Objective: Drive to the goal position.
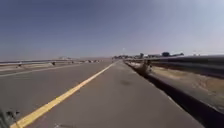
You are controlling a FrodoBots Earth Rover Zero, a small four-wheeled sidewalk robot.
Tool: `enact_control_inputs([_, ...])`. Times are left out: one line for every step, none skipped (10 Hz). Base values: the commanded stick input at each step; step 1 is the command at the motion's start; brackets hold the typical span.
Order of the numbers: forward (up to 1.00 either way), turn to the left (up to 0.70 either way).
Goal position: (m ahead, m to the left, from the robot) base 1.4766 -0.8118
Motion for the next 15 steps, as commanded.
enact_control_inputs([0.50, 0.00])
enact_control_inputs([0.50, 0.00])
enact_control_inputs([0.50, 0.00])
enact_control_inputs([0.50, 0.00])
enact_control_inputs([0.50, 0.00])
enact_control_inputs([0.50, 0.00])
enact_control_inputs([0.50, 0.00])
enact_control_inputs([0.50, 0.00])
enact_control_inputs([0.50, 0.00])
enact_control_inputs([0.50, 0.00])
enact_control_inputs([0.50, 0.00])
enact_control_inputs([0.50, 0.00])
enact_control_inputs([0.50, 0.00])
enact_control_inputs([0.50, 0.00])
enact_control_inputs([0.50, 0.00])
